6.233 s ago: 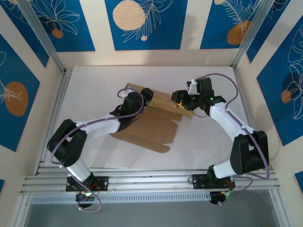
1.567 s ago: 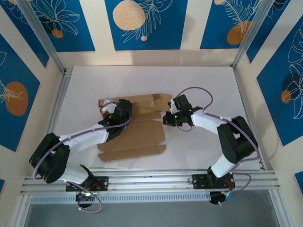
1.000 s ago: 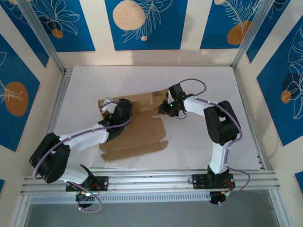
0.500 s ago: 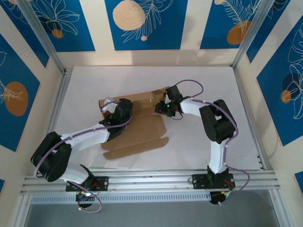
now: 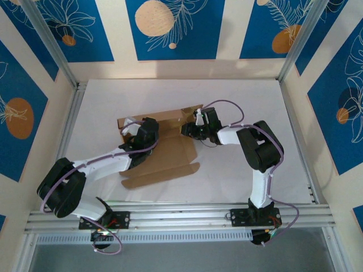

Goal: Fold the paper box

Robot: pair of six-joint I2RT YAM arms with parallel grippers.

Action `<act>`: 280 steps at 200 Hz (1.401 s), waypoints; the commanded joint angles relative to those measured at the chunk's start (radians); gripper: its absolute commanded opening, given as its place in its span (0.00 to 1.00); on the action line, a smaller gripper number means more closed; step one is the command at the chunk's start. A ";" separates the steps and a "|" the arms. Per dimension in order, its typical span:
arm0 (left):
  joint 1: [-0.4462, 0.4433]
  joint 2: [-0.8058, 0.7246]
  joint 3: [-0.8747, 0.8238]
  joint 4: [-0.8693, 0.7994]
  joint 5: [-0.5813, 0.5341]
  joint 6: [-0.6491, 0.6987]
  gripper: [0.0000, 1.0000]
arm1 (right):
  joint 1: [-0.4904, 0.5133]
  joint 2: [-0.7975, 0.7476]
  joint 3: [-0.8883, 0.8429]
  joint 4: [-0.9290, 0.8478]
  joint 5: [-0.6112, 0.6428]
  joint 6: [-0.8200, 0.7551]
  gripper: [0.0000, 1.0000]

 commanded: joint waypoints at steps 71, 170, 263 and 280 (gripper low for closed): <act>-0.026 0.021 0.004 -0.056 0.056 0.025 0.00 | 0.077 -0.036 0.023 0.145 0.018 -0.072 0.39; -0.029 0.038 0.008 -0.047 0.078 0.016 0.00 | 0.130 0.102 0.114 0.079 0.053 -0.038 0.40; -0.006 0.001 0.022 -0.096 0.017 0.026 0.00 | 0.114 -0.264 -0.002 -0.079 -0.087 -0.235 0.42; 0.003 0.003 0.027 -0.096 0.022 0.030 0.00 | 0.107 -0.348 -0.006 -0.171 -0.130 -0.294 0.43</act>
